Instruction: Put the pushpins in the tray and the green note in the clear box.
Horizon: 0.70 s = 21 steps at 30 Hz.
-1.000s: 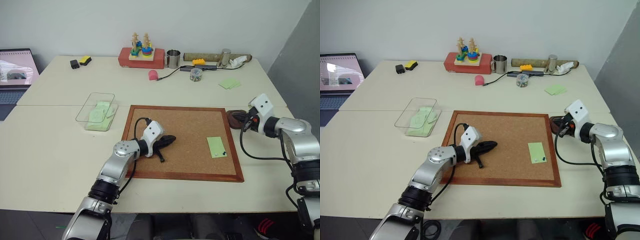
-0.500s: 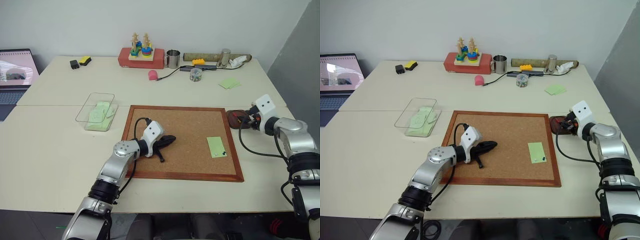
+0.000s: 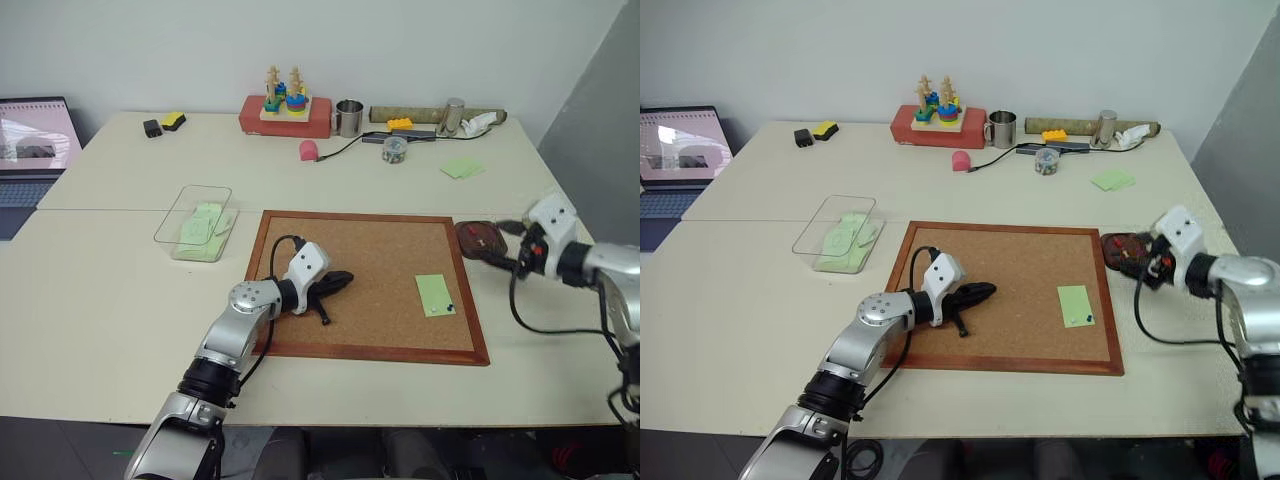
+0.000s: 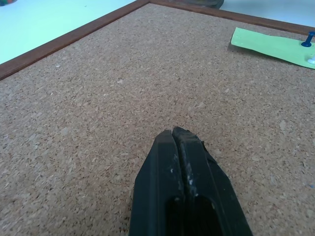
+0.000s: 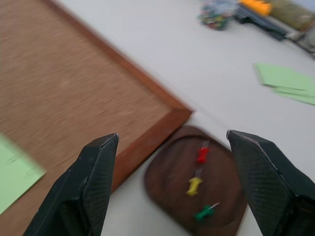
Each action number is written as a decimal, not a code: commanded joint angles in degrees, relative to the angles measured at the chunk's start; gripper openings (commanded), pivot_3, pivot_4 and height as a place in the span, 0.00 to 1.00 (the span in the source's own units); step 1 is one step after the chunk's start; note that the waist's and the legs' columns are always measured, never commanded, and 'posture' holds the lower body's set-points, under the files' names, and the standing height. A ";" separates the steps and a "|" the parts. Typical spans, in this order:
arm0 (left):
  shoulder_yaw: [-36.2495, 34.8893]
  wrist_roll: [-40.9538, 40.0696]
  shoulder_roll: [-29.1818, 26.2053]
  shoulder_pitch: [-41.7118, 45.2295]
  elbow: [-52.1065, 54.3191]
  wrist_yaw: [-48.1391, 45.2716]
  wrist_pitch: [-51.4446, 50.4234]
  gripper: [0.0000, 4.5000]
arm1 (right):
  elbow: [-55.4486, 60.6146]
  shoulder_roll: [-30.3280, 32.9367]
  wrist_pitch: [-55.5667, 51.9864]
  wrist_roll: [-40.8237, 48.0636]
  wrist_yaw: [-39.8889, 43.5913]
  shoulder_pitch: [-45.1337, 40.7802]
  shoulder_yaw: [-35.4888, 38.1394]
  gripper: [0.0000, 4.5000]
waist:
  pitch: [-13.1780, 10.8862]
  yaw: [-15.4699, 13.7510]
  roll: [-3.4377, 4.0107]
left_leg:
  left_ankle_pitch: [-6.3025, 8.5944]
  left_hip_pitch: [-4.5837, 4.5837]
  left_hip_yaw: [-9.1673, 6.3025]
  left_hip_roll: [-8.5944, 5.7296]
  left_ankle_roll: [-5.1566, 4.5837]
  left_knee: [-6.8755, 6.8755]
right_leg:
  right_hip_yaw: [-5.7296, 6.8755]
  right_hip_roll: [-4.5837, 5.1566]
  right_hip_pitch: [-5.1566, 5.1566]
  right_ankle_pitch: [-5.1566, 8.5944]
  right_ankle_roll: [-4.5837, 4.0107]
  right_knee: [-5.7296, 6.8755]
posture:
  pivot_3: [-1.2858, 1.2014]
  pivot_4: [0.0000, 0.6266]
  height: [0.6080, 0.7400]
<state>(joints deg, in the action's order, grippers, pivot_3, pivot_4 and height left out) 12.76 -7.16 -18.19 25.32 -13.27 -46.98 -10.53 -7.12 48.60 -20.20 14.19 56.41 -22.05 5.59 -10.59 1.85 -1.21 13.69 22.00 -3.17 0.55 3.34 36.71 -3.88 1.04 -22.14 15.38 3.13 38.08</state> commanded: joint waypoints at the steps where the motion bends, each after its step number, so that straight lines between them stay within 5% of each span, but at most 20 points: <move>1: 0.99 1.14 -0.20 -1.12 -2.01 -0.41 -0.53 0.00 | 11.62 3.80 -4.45 4.56 4.78 6.78 2.33 0.82 | 0.01 0.07 0.02 | 0.00 -0.01 0.01 0.00 0.00 0.00 | -0.01 0.00 0.01 0.02 0.03 0.00 | 0.52 0.24 1.00; 6: 1.14 1.27 0.00 -0.65 -2.81 -0.49 -0.23 0.00 | 16.13 3.88 -3.92 2.86 3.30 12.16 0.74 0.82 | 0.03 0.20 0.05 | 0.00 -0.06 0.05 0.01 0.00 0.04 | -0.04 -0.02 0.03 -0.02 0.15 0.01 | 0.52 0.24 1.00; 21: 1.16 1.64 0.18 -0.76 -3.40 -0.36 0.12 0.00 | 11.05 -0.73 0.08 -0.15 2.22 9.88 -5.02 0.82 | 0.04 -0.02 0.06 | 0.00 -0.04 0.05 -0.01 0.00 0.09 | -0.05 -0.01 0.04 -0.05 0.20 -0.03 | 0.52 0.24 1.00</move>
<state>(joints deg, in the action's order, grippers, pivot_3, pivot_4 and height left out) 12.80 -6.70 -17.96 25.91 -14.85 -47.09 -9.53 3.57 48.03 -21.56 14.46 58.60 -10.74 0.40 -10.55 1.84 -1.15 13.69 21.95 -3.12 0.54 3.33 36.80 -3.92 1.03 -22.10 15.33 3.33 38.05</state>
